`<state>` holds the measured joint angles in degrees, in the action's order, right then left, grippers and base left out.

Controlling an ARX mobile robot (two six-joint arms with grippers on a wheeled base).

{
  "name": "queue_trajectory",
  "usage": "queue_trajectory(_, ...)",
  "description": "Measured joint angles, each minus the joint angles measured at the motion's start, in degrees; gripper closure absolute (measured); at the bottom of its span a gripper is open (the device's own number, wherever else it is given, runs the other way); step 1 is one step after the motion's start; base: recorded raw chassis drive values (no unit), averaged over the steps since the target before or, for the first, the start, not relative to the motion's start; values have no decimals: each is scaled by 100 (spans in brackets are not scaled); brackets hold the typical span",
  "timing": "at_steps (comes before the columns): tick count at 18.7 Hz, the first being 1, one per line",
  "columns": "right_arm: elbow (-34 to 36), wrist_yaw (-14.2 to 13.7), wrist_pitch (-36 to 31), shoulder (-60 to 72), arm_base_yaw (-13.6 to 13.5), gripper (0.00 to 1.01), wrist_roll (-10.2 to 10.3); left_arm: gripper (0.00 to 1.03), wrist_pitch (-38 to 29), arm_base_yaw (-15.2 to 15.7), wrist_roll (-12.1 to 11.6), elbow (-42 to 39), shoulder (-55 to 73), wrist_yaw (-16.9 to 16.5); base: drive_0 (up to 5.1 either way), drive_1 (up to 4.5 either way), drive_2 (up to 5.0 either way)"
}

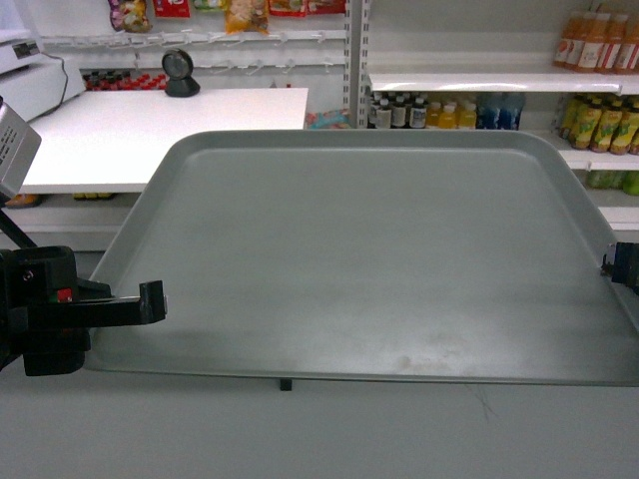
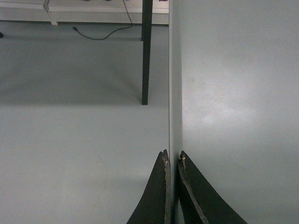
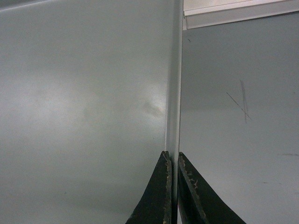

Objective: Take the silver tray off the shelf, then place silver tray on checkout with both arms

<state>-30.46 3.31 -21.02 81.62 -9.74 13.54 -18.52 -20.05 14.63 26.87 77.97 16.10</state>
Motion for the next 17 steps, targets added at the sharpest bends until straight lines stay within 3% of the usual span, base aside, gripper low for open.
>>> queue_trajectory(17,0,-2,2,-2,2,99,0,100,-4,0,0,0,0,-2,-499,255,230)
